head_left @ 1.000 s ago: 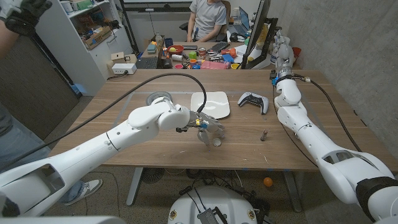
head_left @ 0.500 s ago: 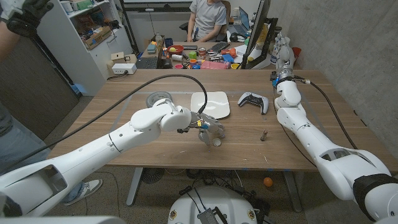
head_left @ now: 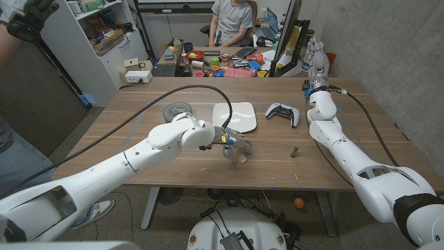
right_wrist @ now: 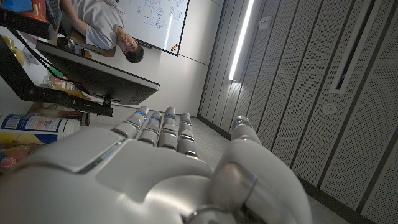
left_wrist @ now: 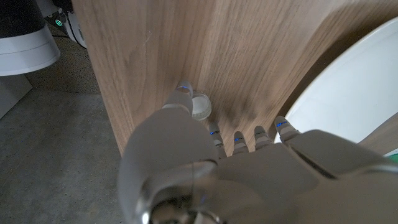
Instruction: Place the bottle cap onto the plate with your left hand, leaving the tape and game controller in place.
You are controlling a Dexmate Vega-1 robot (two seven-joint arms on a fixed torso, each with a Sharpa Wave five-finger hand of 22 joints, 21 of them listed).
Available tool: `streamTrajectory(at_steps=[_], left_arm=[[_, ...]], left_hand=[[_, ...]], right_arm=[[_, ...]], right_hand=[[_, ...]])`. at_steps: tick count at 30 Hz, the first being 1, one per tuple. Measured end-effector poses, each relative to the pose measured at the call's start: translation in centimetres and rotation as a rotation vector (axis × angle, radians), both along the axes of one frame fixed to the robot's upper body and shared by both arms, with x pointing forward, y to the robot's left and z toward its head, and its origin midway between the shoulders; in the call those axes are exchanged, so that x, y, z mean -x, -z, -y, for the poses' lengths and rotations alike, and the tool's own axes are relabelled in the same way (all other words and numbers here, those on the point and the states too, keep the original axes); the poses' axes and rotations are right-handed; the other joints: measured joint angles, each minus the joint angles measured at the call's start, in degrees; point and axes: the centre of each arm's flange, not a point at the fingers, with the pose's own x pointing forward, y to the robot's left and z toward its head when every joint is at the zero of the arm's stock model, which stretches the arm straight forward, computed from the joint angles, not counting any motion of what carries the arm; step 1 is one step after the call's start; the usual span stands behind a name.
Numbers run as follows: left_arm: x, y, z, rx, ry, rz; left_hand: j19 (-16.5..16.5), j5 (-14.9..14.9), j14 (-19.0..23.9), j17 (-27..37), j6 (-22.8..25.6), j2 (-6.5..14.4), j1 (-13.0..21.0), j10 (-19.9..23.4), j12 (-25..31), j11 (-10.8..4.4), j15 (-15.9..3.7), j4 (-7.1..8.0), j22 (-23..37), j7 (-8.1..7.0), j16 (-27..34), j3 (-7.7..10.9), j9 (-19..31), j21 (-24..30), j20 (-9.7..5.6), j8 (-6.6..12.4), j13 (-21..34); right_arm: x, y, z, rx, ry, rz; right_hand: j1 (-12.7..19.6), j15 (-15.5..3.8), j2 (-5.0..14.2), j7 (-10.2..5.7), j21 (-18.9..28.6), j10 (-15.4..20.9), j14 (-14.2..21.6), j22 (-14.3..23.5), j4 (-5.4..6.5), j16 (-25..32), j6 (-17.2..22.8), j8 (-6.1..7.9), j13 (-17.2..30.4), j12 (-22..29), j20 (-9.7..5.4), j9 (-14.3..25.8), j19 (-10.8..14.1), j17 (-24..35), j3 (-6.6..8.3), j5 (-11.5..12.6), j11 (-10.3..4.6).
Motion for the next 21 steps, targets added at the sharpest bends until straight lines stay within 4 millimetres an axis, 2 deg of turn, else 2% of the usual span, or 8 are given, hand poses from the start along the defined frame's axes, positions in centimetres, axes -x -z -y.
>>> streamTrajectory(at_steps=[11, 12, 21], left_arm=[[1.2, 1.2, 0.8, 0.003, 0.027, -0.012], [0.7, 0.6, 0.5, 0.009, -0.007, 0.051], [1.1, 1.2, 0.6, 0.016, -0.020, 0.075]], left_hand=[[0.0, -0.4, 0.0, 0.0, -0.3, 0.0, 0.0, 0.0, 0.0, 0.00, 0.00, 0.23, 0.0, 0.31, 0.0, -0.23, 0.3, 0.0, 0.00, 0.00, 0.0], [0.0, -0.4, 0.0, 0.0, -0.3, 0.0, 0.0, 0.0, 0.0, 0.00, 0.00, 0.23, 0.0, 0.30, 0.0, -0.23, 0.3, 0.0, 0.00, 0.00, 0.0], [0.0, -0.4, 0.0, 0.0, 0.1, -0.2, 0.2, 0.0, 0.5, -0.01, 0.00, 0.22, 0.0, 0.71, 0.0, -0.23, 0.7, 0.0, 0.00, 0.23, 0.3]], right_arm=[[0.0, 0.0, 0.0, -0.002, -0.011, 0.002], [0.0, 0.2, 0.1, -0.005, -0.010, 0.000], [-0.3, 0.6, 0.2, -0.014, -0.016, -0.007]], right_hand=[[-0.2, 0.30, -0.22, 0.00, 0.0, 0.0, 0.3, 0.0, 0.23, 0.0, 0.0, 0.00, 0.0, 0.0, 0.00, 0.0, 0.0, 0.0, -0.23, 0.0, 0.00], [-0.2, 0.30, -0.22, 0.00, 0.0, 0.0, 0.3, 0.0, 0.23, 0.0, 0.0, 0.00, 0.0, 0.0, 0.00, 0.0, 0.0, 0.0, -0.23, 0.0, 0.00], [-0.2, 0.30, -0.22, 0.01, 0.0, 0.0, 0.3, 0.0, 0.07, 0.0, 0.0, 0.00, 0.3, 0.0, 0.00, 0.0, 0.0, 0.0, -0.39, 0.0, 0.00]])
